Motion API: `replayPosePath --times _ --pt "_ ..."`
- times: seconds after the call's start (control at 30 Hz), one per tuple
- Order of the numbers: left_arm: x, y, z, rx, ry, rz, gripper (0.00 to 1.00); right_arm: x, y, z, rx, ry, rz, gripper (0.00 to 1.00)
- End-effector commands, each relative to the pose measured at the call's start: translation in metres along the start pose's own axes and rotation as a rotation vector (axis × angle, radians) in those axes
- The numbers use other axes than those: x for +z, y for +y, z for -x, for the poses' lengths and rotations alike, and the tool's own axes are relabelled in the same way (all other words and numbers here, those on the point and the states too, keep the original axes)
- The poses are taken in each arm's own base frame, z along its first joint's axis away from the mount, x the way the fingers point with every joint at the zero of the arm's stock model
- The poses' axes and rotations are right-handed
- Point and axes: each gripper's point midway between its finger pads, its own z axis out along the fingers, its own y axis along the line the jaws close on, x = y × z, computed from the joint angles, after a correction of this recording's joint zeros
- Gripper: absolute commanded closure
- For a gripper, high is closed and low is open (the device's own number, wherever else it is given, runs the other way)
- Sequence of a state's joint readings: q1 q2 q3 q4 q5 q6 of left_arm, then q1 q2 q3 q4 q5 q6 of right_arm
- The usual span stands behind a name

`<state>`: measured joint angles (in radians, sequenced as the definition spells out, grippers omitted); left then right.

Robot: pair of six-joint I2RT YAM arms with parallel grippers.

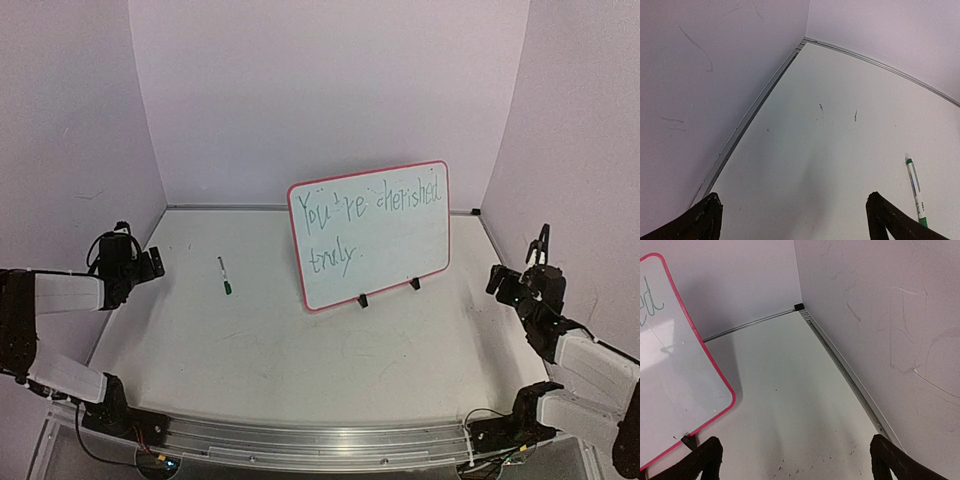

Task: Write a sentence on the whiteboard
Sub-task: Reset both arms

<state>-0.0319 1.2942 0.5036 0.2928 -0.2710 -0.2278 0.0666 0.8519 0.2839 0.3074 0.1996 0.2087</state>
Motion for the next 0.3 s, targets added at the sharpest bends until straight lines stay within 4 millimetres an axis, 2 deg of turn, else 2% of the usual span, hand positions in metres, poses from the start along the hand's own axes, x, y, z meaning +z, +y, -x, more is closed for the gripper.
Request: replayPosePath --times 0.0,0.27 --pt "-0.0015 0.0025 0.0178 0.000 -0.086 0.020 0.00 -0.0036 -0.0091 0.0153 -0.003 -0.082 -0.047 0.02" --pt "-0.0020 0.0091 0.0118 0.000 -0.099 0.045 0.00 -0.0017 -0.0082 0.0102 -0.020 -0.072 -0.041 0.02"
